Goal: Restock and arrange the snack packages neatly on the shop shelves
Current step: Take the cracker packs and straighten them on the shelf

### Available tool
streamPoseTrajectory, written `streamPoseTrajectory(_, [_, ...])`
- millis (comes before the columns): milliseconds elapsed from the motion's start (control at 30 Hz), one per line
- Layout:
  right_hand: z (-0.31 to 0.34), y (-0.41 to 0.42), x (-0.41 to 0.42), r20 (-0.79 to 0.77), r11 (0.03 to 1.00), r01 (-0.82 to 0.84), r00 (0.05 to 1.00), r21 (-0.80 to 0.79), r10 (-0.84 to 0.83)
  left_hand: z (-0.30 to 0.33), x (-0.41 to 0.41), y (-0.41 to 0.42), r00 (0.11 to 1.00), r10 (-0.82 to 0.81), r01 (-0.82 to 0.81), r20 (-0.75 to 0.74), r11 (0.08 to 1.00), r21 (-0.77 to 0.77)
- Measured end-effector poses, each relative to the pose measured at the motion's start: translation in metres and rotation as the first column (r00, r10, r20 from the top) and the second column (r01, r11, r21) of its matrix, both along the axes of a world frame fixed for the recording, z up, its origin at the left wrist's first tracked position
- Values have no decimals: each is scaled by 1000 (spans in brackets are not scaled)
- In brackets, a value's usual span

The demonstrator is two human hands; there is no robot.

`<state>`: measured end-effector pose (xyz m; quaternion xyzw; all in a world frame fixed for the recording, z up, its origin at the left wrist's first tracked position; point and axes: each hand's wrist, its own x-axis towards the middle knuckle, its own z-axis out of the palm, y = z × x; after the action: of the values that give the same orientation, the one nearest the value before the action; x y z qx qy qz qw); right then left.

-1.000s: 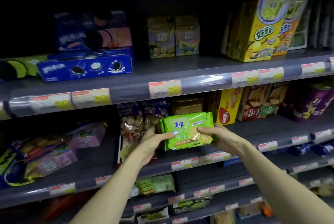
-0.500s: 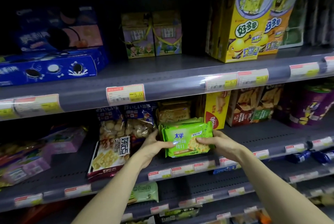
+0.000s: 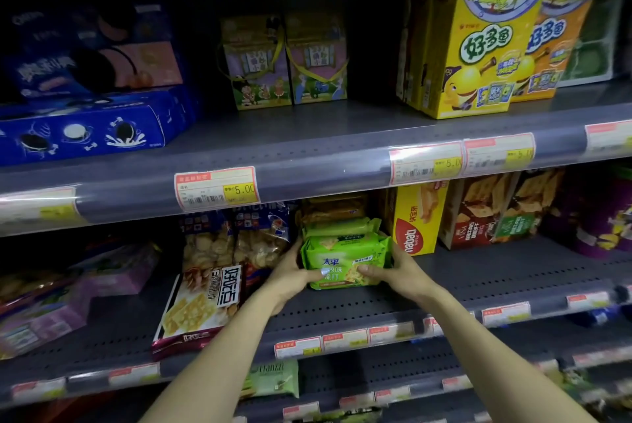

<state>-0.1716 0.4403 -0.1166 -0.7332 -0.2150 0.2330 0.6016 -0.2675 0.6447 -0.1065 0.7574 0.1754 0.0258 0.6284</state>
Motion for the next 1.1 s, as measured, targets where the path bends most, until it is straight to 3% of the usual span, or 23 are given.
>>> streamPoseTrajectory(367, [-2,15,15,166,985,76,985,-154,-50,-3,10,9,999,-33,34,-13,995,94])
streamPoseTrajectory(833, [3,19,-10,324,940,303,915,-157,-241,8,-13,-9,998,55,-55,4,988,143])
streamPoseTrajectory(1100, [10,36,-45,465,870,474,807,-139,-365,26,-45,-3,998,49,-46,-31,993,111])
